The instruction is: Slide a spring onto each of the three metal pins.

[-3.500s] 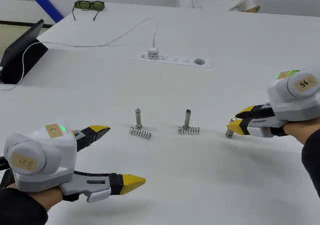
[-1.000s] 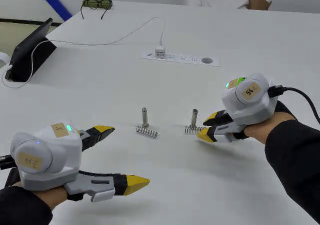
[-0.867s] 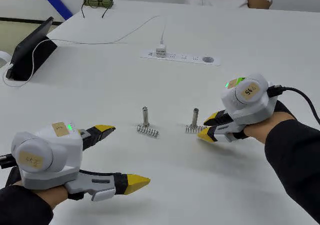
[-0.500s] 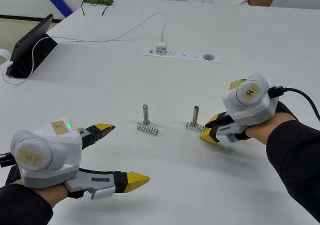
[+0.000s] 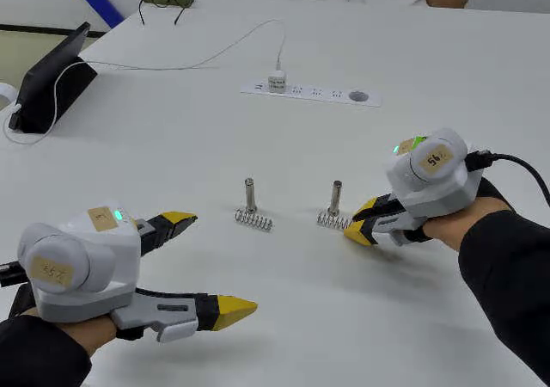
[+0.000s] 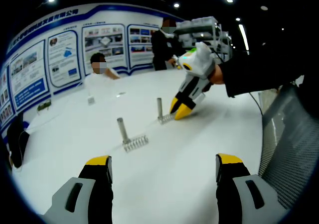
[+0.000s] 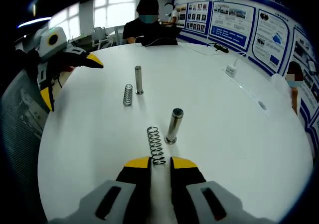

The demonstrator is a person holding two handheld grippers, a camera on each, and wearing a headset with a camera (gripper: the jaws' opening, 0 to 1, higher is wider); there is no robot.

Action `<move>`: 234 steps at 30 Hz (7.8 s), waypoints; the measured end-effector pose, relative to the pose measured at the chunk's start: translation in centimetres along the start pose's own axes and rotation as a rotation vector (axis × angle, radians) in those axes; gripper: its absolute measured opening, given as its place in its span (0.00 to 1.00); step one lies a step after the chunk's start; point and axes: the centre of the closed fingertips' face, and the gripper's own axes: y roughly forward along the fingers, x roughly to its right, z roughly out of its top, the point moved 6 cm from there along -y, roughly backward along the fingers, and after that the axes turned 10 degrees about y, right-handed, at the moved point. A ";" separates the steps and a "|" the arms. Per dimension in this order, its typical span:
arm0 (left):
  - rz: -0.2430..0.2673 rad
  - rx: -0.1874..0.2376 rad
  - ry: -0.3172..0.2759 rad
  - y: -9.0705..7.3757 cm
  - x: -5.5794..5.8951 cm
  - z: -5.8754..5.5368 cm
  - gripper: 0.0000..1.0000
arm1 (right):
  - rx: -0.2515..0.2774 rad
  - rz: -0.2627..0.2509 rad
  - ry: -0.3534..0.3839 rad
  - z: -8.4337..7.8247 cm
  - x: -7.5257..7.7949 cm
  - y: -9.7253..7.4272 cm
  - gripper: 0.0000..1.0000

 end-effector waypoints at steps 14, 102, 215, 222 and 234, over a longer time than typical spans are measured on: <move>0.001 0.000 -0.001 0.0 -0.1 0.0 0.87 | 0.005 0.006 0.009 -0.2 -0.3 -0.1 0.13; -0.240 0.036 0.180 3.8 1.4 4.6 0.48 | 0.008 0.164 -0.234 6.9 -9.7 -6.7 0.12; -0.049 0.074 -0.012 0.3 -1.5 1.6 0.63 | 0.077 -0.006 -0.142 10.4 -1.7 -7.3 0.12; -0.044 0.068 -0.018 0.2 -1.5 1.3 0.63 | 0.065 -0.008 -0.126 10.1 -1.1 -6.2 0.12; -0.045 0.061 -0.022 0.2 -1.3 1.1 0.63 | 0.059 -0.007 -0.096 9.5 -0.4 -5.3 0.12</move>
